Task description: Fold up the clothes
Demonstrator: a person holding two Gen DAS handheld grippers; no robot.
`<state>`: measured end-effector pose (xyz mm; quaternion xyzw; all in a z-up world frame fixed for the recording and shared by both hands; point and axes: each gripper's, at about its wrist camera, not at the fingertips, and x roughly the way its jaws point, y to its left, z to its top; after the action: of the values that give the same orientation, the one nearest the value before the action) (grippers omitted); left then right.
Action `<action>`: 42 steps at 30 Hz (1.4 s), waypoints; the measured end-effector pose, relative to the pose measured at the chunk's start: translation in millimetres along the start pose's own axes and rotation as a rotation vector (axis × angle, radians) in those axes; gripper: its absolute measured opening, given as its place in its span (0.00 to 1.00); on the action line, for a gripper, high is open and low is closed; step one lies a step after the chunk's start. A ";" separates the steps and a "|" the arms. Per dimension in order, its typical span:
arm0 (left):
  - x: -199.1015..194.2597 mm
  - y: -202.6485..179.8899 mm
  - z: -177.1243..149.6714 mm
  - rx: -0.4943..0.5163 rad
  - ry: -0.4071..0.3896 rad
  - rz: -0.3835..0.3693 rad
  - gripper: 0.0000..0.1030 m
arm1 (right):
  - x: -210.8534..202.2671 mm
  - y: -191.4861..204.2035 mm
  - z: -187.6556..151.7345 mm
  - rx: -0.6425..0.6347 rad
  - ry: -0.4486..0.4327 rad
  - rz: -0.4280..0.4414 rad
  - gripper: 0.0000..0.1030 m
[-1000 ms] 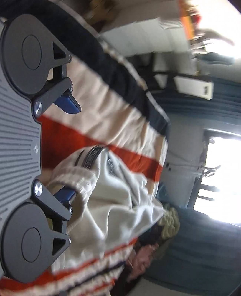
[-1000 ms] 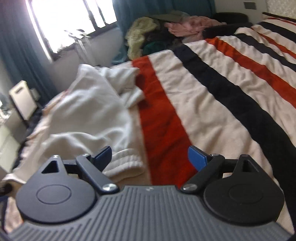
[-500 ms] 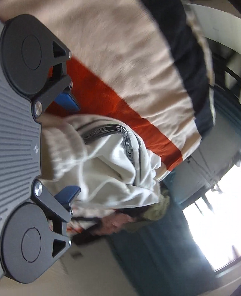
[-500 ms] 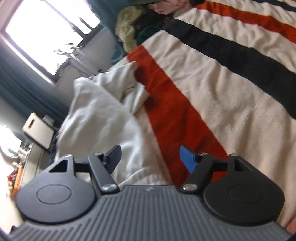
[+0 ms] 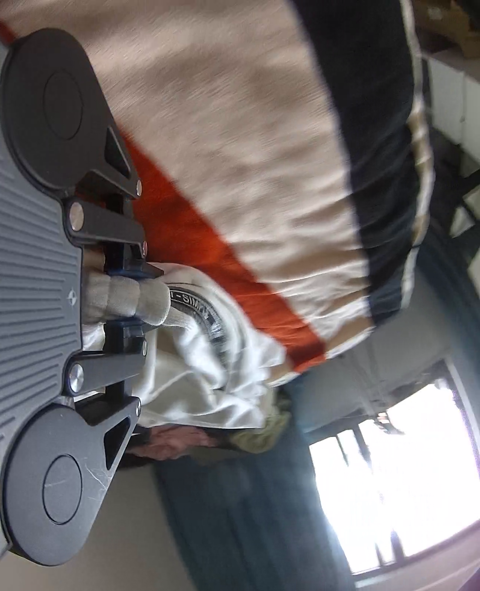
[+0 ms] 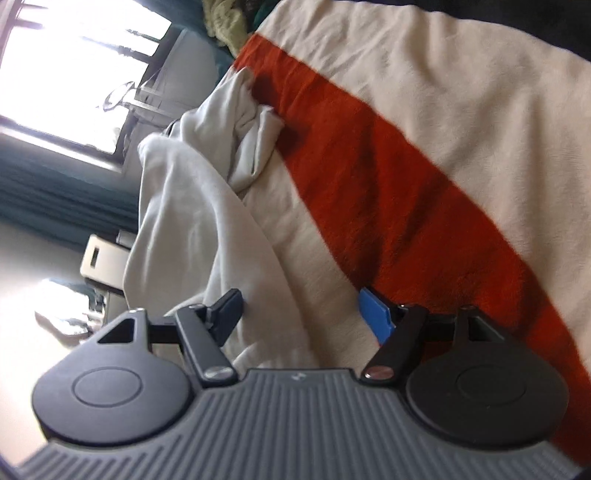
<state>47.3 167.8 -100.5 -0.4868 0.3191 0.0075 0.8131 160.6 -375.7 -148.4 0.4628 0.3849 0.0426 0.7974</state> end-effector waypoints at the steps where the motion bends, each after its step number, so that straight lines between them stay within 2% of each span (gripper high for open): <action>1: 2.7 2.4 0.3 -0.015 0.007 0.004 0.21 | 2.2 4.5 -2.2 -0.038 0.005 -0.002 0.71; 3: 10.2 5.8 -0.7 -0.032 0.039 0.017 0.29 | 7.2 12.1 -7.5 -0.097 0.022 0.019 0.71; 5: 16.7 7.0 -1.0 -0.040 0.055 0.042 0.34 | 11.8 19.6 -13.8 -0.130 0.047 0.097 0.71; 7: 24.1 7.4 -2.0 -0.043 0.090 0.052 0.43 | 18.0 30.1 -21.0 -0.198 0.068 0.097 0.70; 8: 28.1 7.6 -2.6 -0.043 0.112 0.055 0.48 | 20.0 33.2 -25.1 -0.238 0.064 0.066 0.69; 9: 32.0 7.8 -3.3 -0.044 0.133 0.058 0.49 | 21.6 34.1 -29.4 -0.261 0.058 0.037 0.62; 11: 39.1 7.9 -3.8 -0.039 0.154 0.065 0.45 | 17.7 32.6 -34.1 -0.249 0.029 0.025 0.54; 12: 41.1 7.2 -3.2 -0.038 0.153 0.068 0.37 | 13.9 31.8 -36.2 -0.225 0.020 0.041 0.47; 13: 40.9 5.5 -0.6 -0.040 0.144 0.067 0.37 | 8.3 31.3 -38.9 -0.199 0.015 0.069 0.43; 15: 38.7 1.2 7.2 -0.046 0.124 0.059 0.20 | -3.3 35.4 -45.8 -0.170 -0.004 0.124 0.39; 17: 33.5 -6.4 22.0 -0.045 0.094 0.035 0.17 | -19.1 43.8 -60.2 -0.151 -0.047 0.201 0.31; 18: 30.2 -11.4 32.1 -0.042 0.071 0.026 0.16 | -25.8 49.9 -69.7 -0.158 -0.058 0.243 0.20; 21: 19.3 -30.6 77.2 -0.018 -0.008 0.053 0.14 | -28.7 77.3 -105.2 -0.186 -0.056 0.326 0.20; 24: 9.4 -53.3 129.2 0.031 -0.081 0.093 0.13 | -10.2 102.1 -136.0 -0.151 -0.021 0.400 0.20; 31: 13.9 -87.1 270.3 0.156 -0.226 0.197 0.12 | 73.5 213.1 -197.1 -0.183 0.063 0.557 0.19; 34: 35.2 -88.3 332.3 0.198 -0.267 0.265 0.12 | 125.9 257.3 -213.0 -0.198 0.105 0.601 0.19; 37: 77.3 -87.6 388.7 0.248 -0.286 0.334 0.12 | 186.0 290.4 -224.3 -0.221 0.115 0.628 0.19; 40: 133.4 -73.0 431.0 0.273 -0.251 0.408 0.12 | 248.4 301.3 -229.9 -0.161 0.174 0.600 0.19; 42: 170.6 -55.7 448.2 0.267 -0.209 0.452 0.12 | 273.5 304.3 -236.4 -0.144 0.203 0.577 0.19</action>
<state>430.4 444.6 -1.9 -0.2885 0.3320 0.1969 0.8762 285.4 79.9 -136.1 0.4886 0.3112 0.3402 0.7407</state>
